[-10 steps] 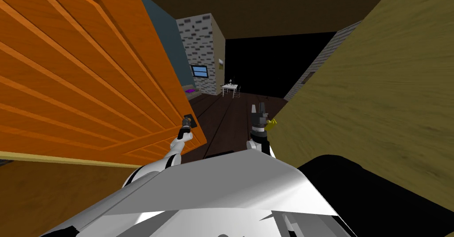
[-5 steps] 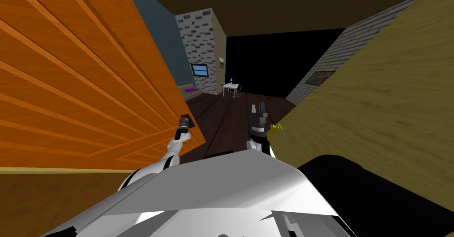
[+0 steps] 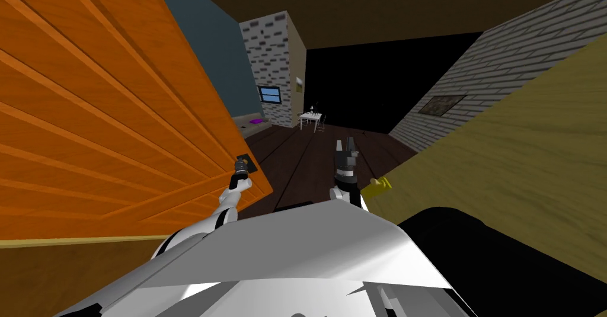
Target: Push the door open
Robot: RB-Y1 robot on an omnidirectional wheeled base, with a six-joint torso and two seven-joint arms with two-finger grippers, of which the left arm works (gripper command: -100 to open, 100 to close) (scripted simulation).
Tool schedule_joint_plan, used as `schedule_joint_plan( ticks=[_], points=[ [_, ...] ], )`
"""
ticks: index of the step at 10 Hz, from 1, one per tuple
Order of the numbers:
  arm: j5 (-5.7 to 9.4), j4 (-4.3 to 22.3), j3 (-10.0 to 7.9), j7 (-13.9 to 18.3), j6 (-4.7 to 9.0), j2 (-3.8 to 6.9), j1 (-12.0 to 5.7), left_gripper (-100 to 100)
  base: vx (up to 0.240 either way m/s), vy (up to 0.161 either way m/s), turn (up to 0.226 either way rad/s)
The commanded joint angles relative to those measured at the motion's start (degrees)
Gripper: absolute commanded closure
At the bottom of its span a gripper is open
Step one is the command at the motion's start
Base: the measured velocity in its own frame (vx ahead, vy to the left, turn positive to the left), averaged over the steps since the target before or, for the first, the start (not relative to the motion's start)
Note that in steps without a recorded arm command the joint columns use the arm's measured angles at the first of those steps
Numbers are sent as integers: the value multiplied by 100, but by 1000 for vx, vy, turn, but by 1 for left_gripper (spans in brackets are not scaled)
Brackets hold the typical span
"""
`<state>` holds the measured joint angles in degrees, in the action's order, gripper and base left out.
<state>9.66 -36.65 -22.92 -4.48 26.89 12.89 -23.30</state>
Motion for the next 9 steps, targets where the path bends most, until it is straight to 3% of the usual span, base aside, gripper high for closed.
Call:
schedule_joint_plan(
  ticks=[1, 6, 7, 9],
  points=[
    [35, -53, -109, -39, -9, 67, 16, 100, 197, -76, 60],
    [120, -33, -361, -125, 2, 168, 58, 100, 197, -65, 59],
    [112, 2, -342, -115, 25, 163, 59, 100, 75, -25, 41],
    [156, -1, -471, -164, 29, 215, 83, 100, 154, -8, 42]
  ],
)
